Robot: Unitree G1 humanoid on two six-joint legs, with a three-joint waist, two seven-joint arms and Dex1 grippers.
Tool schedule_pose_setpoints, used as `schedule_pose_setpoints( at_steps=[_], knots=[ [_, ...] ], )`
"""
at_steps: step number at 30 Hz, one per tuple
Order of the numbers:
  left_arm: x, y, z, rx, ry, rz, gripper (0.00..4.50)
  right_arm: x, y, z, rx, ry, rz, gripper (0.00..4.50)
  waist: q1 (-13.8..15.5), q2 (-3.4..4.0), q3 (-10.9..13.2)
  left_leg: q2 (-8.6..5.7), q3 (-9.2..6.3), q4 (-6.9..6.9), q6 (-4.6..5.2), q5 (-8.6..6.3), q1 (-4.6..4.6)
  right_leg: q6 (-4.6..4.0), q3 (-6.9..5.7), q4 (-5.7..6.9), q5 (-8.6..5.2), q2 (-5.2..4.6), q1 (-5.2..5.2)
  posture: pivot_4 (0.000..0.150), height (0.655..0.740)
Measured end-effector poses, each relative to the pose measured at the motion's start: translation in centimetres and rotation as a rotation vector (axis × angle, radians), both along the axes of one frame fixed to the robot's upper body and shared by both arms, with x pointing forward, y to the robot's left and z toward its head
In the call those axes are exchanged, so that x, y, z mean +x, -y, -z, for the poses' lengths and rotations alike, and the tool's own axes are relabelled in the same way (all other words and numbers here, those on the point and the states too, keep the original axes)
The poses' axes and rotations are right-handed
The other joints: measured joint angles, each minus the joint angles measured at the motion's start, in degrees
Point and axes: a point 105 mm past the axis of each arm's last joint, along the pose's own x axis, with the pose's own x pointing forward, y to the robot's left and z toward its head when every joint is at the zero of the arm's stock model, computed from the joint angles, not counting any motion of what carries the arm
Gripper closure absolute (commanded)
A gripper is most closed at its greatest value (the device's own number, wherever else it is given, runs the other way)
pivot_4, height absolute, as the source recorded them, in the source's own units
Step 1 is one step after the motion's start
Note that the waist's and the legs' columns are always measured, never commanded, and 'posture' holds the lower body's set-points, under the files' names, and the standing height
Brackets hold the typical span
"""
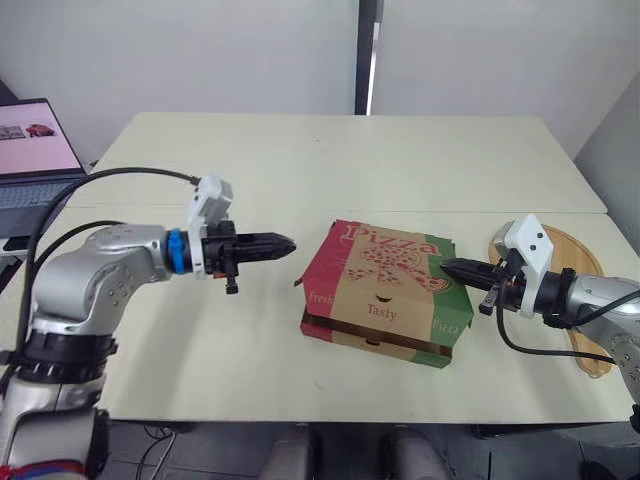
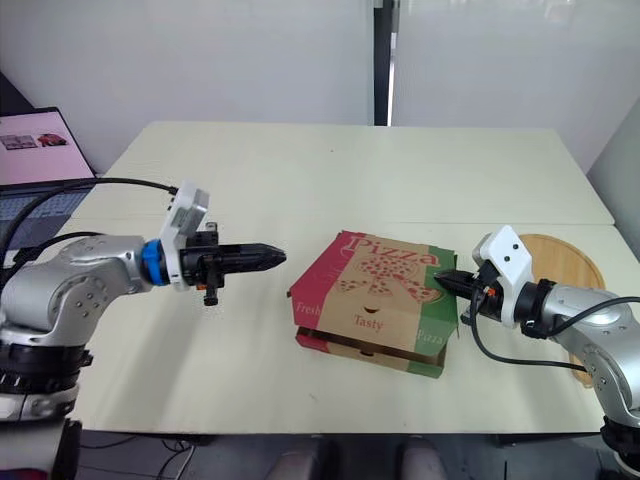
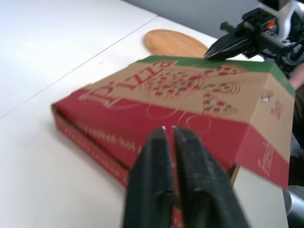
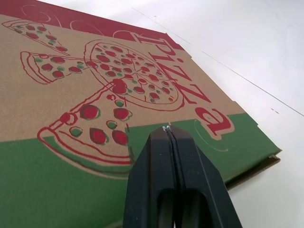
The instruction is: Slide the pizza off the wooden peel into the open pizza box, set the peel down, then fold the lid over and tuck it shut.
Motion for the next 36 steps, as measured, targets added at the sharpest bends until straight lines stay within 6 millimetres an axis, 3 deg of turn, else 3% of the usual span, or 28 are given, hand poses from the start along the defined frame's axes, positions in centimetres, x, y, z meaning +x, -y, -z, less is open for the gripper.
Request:
schedule_pose_setpoints(
  at_steps=[11,17,21,25,36],
  knots=[
    [-0.2,3.8,1.9,0.057,0.032,0.165,4.48,0.0,0.1,-0.2,-0.004,0.009,0.003,4.5,0.0,0.0,0.0,0.0,0.0,0.02,0.0,0.0,-0.01,0.0,0.0,0.05,0.0,0.0,-0.01,0.15,0.7281],
    [0.1,3.7,2.3,0.075,0.041,0.169,4.48,0.3,4.2,-1.2,-0.059,0.026,0.129,4.5,0.1,-0.01,0.0,-0.02,0.01,0.04,0.01,0.0,-0.01,0.0,-0.01,0.05,0.0,-0.01,0.02,0.15,0.7281],
    [0.3,3.9,2.3,0.069,0.039,0.171,4.48,-1.0,5.9,0.9,-0.151,-0.065,0.145,4.5,0.1,-0.02,0.0,-0.01,0.0,0.05,0.02,0.0,-0.02,0.0,-0.01,0.08,0.0,0.0,0.02,0.15,0.7281],
    [0.4,4.1,1.9,0.068,0.051,0.181,4.48,-2.3,4.5,2.5,-0.169,-0.122,0.068,4.5,-0.1,-0.03,0.0,0.0,0.03,0.07,0.02,0.0,0.0,0.0,0.01,0.12,0.0,0.01,0.01,0.15,0.7281],
    [0.3,4.1,1.9,0.093,0.075,0.199,4.48,-3.8,1.1,3.4,-0.102,-0.174,-0.058,4.5,0.0,-0.06,0.0,0.0,0.0,0.11,0.01,0.01,0.0,0.0,0.0,0.14,0.0,0.01,0.02,0.15,0.7281]
  ],
)
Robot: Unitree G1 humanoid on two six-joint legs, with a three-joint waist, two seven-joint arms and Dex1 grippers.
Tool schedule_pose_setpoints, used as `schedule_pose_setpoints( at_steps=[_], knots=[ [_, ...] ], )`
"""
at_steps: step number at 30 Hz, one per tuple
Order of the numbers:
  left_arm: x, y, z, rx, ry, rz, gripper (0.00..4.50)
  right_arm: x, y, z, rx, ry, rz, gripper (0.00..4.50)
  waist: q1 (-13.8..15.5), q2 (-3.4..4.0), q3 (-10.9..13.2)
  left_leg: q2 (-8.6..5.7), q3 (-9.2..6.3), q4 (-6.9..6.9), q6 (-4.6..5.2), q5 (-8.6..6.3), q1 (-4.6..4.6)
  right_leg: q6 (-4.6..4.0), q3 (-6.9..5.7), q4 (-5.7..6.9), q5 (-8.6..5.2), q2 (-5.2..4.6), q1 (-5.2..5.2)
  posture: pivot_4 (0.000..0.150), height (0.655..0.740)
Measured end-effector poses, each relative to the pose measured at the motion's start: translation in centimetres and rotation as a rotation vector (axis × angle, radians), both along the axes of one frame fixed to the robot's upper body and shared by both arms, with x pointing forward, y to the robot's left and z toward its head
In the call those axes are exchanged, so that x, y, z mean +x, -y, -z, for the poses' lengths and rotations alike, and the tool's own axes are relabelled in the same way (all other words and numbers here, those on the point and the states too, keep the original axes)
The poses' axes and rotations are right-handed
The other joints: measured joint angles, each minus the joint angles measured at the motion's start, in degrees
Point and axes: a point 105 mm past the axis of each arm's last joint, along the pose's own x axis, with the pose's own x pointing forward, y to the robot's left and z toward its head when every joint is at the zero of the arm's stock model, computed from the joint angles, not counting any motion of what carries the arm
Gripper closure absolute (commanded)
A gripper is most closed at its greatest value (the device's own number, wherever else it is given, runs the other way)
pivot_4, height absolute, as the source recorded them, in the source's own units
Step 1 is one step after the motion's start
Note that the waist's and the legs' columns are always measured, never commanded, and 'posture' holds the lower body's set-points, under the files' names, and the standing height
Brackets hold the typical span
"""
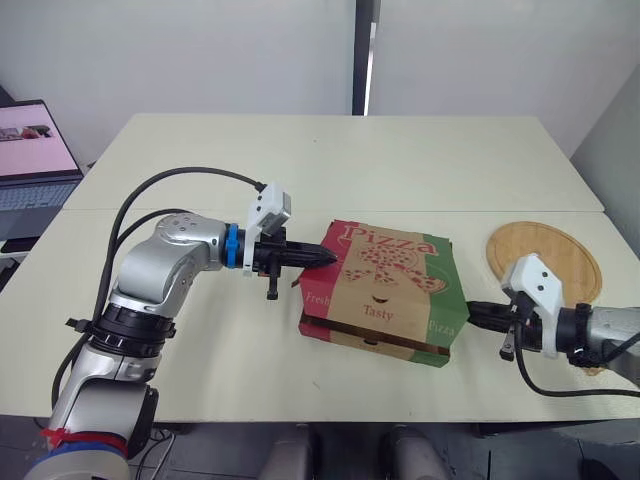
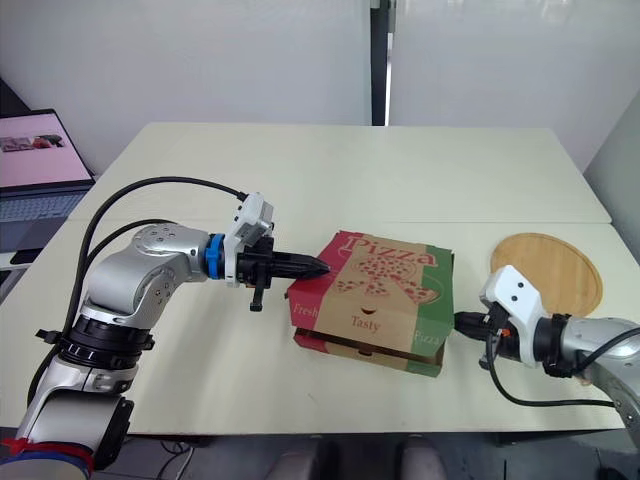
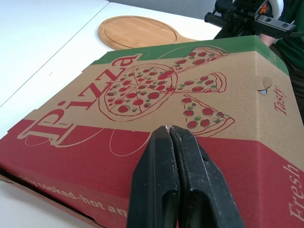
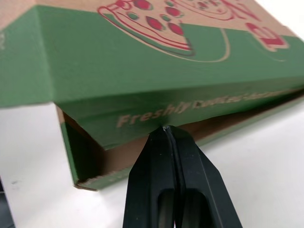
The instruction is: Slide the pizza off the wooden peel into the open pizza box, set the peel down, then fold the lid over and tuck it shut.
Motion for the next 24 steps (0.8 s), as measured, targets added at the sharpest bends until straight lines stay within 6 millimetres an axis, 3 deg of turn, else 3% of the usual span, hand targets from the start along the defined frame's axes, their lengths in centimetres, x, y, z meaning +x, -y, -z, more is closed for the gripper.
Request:
schedule_pose_setpoints(
  at_steps=[17,24],
  knots=[
    [-0.1,1.3,2.1,0.132,0.059,0.042,4.48,-0.8,0.1,1.6,-0.076,-0.02,-0.023,4.5,0.0,0.0,0.0,-0.01,0.0,0.01,0.0,0.0,0.01,0.0,-0.01,0.04,0.0,0.01,0.01,0.15,0.7281],
    [0.1,1.2,2.0,0.155,0.085,0.037,4.48,-1.0,1.2,0.7,-0.056,-0.01,0.008,4.5,0.0,0.0,0.0,-0.01,0.0,0.02,0.0,0.0,0.02,0.0,-0.01,0.06,0.0,0.01,0.03,0.15,0.7281]
  ],
)
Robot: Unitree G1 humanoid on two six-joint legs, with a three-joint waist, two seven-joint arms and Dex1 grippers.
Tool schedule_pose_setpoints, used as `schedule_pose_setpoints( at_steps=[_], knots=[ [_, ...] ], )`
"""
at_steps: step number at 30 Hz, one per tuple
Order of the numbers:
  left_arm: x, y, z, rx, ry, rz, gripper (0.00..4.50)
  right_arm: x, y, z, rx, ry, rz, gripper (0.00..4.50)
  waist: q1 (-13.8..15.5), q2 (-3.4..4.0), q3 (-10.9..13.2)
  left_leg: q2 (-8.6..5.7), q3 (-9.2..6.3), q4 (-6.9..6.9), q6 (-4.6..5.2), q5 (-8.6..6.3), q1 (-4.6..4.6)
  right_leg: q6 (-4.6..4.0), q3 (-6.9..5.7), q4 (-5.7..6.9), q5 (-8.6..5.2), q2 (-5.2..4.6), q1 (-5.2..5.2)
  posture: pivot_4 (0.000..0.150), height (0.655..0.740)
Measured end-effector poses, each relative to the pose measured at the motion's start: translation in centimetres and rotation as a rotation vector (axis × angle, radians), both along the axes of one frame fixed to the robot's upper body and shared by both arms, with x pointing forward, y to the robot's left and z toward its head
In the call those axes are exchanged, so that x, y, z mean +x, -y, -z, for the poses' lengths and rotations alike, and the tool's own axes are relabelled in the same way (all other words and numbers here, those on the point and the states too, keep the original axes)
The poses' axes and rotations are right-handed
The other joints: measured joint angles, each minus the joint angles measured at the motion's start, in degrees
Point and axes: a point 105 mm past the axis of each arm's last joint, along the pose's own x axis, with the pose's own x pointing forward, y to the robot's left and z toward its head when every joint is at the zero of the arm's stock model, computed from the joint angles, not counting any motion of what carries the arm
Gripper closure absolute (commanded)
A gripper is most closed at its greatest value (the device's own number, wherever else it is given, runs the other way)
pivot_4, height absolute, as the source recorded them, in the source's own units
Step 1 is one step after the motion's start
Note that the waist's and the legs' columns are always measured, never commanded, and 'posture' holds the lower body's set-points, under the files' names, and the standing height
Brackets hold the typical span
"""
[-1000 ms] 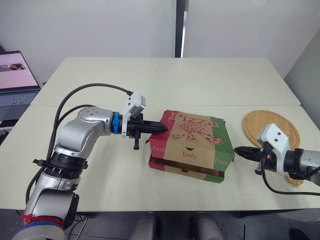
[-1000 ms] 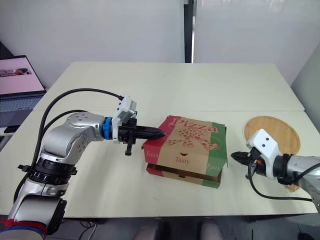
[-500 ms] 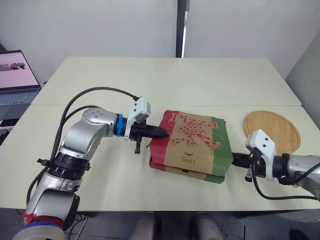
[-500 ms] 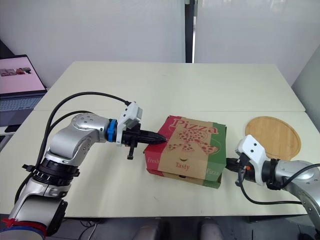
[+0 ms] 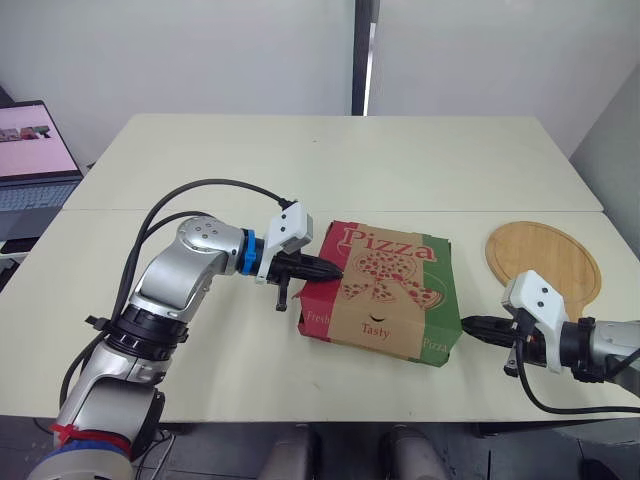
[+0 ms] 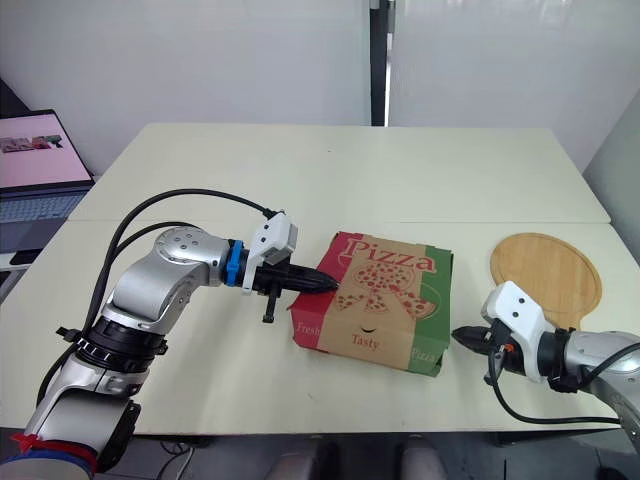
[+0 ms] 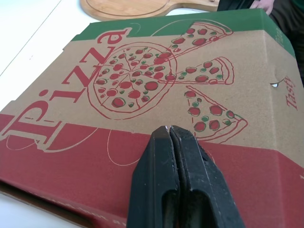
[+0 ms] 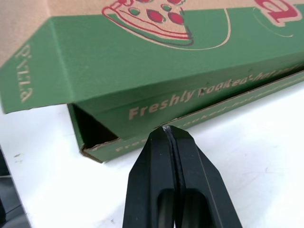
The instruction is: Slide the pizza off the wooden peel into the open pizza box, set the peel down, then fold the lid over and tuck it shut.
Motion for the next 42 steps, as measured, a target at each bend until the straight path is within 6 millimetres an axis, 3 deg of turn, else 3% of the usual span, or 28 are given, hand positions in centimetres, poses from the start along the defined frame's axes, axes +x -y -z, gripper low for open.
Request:
schedule_pose_setpoints(
  at_steps=[5,8,10,13,19,25,27,31,33,35,42],
  knots=[
    [0.1,0.2,0.0,0.0,0.006,0.001,4.48,0.3,0.7,-0.6,-0.005,0.017,0.017,4.5,0.0,0.0,0.0,-0.01,0.0,0.01,0.0,0.0,0.0,0.0,0.0,0.0,0.0,0.0,0.01,0.15,0.7281],
    [0.2,0.1,0.0,0.003,0.008,-0.004,4.48,1.6,1.4,-2.6,0.011,0.09,0.047,4.5,-0.1,0.0,0.0,0.0,0.03,0.02,0.0,0.0,0.02,0.0,0.02,0.0,0.0,0.0,0.0,0.15,0.7281],
    [0.2,0.2,0.0,0.002,0.008,-0.003,4.48,2.1,0.7,-4.3,0.04,0.142,0.023,4.5,-0.1,0.0,0.0,0.04,0.0,0.01,0.0,0.0,0.03,0.0,-0.01,0.02,0.0,0.03,0.01,0.15,0.7281],
    [0.2,0.3,0.0,-0.001,0.005,-0.004,4.48,2.4,-1.2,-5.1,0.075,0.168,-0.037,4.5,-0.1,-0.02,0.0,0.03,-0.02,0.01,-0.01,0.0,0.01,0.0,-0.01,0.01,0.0,0.03,0.01,0.15,0.7281],
    [0.2,0.4,-0.1,-0.011,0.004,-0.011,4.48,2.5,-5.6,-3.3,0.128,0.114,-0.16,4.5,-0.1,-0.02,0.0,0.01,-0.02,0.03,-0.02,0.01,0.0,0.0,0.0,0.02,0.0,0.01,-0.01,0.15,0.7281],
    [0.3,0.0,-0.8,-0.055,-0.001,-0.033,4.48,2.8,-6.9,-2.5,0.118,0.115,-0.196,4.5,-0.1,-0.02,0.0,0.0,-0.03,0.03,-0.02,0.01,0.0,0.0,-0.01,0.03,0.0,0.0,-0.03,0.15,0.7281],
    [0.3,-1.0,-1.7,-0.076,-0.002,-0.06,4.48,2.8,-7.1,-2.4,0.116,0.12,-0.204,4.5,-0.2,-0.02,0.0,0.01,-0.03,0.02,-0.02,0.01,0.0,0.0,0.0,0.06,0.0,0.01,-0.06,0.15,0.7281],
    [0.2,-5.2,-3.2,-0.012,0.019,-0.142,4.48,2.8,-7.2,-2.4,0.116,0.126,-0.216,4.5,-0.6,-0.01,0.0,0.02,-0.02,-0.03,-0.02,0.01,0.03,0.0,0.01,0.09,0.0,0.03,-0.12,0.15,0.7281],
    [-0.5,-7.1,-2.1,0.062,-0.011,-0.155,4.48,2.8,-7.1,-2.3,0.118,0.127,-0.223,4.5,-0.5,0.0,0.0,0.01,-0.01,-0.03,-0.02,0.01,0.03,0.0,0.02,0.09,0.0,0.01,-0.11,0.15,0.7281],
    [-1.0,-7.8,-0.6,0.107,-0.051,-0.142,4.48,2.8,-7.0,-2.2,0.117,0.132,-0.228,4.5,-0.3,-0.01,0.0,0.01,-0.01,-0.01,-0.01,0.01,0.02,0.0,0.02,0.06,0.0,0.0,-0.09,0.15,0.7281],
    [-1.1,-6.4,0.9,0.097,-0.049,-0.109,4.48,2.9,-7.0,-2.1,0.112,0.147,-0.248,4.5,0.1,-0.07,0.0,0.0,-0.02,0.02,0.0,0.0,-0.01,0.0,0.0,0.05,0.0,-0.01,-0.06,0.15,0.7281]
  ],
)
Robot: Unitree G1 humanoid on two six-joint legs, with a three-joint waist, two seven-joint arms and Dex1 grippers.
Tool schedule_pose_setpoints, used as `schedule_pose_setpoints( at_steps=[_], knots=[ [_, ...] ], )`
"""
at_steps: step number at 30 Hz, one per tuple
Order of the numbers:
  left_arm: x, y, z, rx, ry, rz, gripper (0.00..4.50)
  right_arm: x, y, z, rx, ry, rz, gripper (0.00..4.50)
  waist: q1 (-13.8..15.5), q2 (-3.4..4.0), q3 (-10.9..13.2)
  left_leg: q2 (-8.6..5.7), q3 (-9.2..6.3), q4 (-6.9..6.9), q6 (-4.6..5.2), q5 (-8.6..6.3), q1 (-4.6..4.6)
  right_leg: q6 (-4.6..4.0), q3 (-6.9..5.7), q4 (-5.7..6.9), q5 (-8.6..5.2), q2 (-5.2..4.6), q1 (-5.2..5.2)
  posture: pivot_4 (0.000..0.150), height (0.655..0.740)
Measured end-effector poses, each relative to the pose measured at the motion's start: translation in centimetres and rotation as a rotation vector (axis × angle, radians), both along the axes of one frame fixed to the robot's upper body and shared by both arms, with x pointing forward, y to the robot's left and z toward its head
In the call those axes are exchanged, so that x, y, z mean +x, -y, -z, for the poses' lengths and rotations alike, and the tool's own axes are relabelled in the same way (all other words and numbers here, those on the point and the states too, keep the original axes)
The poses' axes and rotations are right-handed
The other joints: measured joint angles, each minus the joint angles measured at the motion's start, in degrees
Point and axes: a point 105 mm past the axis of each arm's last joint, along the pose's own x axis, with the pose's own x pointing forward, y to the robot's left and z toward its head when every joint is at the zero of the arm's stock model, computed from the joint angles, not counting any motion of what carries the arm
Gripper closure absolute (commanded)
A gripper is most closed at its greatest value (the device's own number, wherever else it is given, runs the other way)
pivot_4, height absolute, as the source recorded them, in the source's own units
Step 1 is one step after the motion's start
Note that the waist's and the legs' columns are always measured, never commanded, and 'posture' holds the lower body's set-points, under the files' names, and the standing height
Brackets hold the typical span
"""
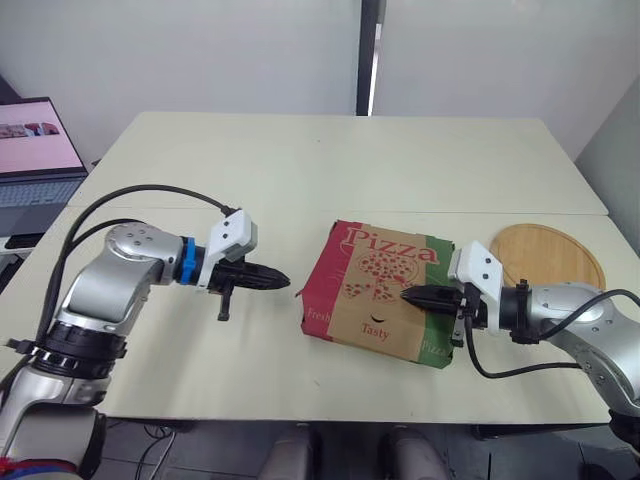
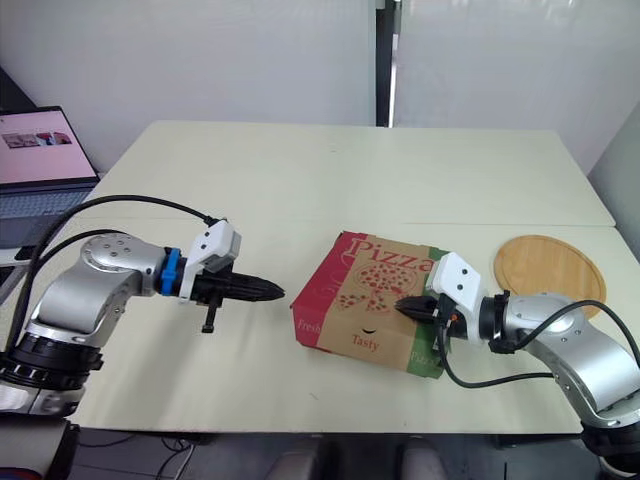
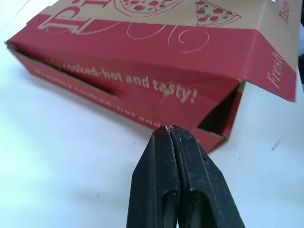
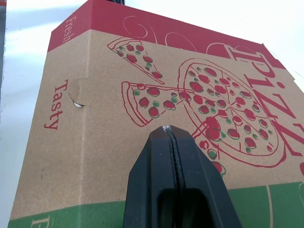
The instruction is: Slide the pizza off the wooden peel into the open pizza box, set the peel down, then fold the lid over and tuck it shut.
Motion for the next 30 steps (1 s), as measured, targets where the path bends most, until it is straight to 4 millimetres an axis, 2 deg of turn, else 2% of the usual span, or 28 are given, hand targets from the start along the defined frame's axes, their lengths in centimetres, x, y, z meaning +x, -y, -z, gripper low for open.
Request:
schedule_pose_setpoints(
  at_steps=[14,30],
  knots=[
    [0.2,2.6,1.0,-0.029,0.001,0.03,4.48,-0.1,-0.2,0.1,-0.002,-0.009,-0.016,4.5,-0.2,-0.01,0.0,0.0,0.0,0.0,0.0,0.0,0.0,0.0,-0.01,0.03,0.0,0.01,-0.02,0.15,0.7281],
    [-0.3,2.1,2.8,-0.005,-0.029,-0.011,4.48,-0.1,-0.8,0.4,-0.024,-0.014,-0.036,4.5,-0.2,-0.01,0.0,0.0,0.0,-0.01,-0.01,0.0,0.01,0.0,0.0,0.02,0.0,0.01,-0.02,0.15,0.7281]
  ],
)
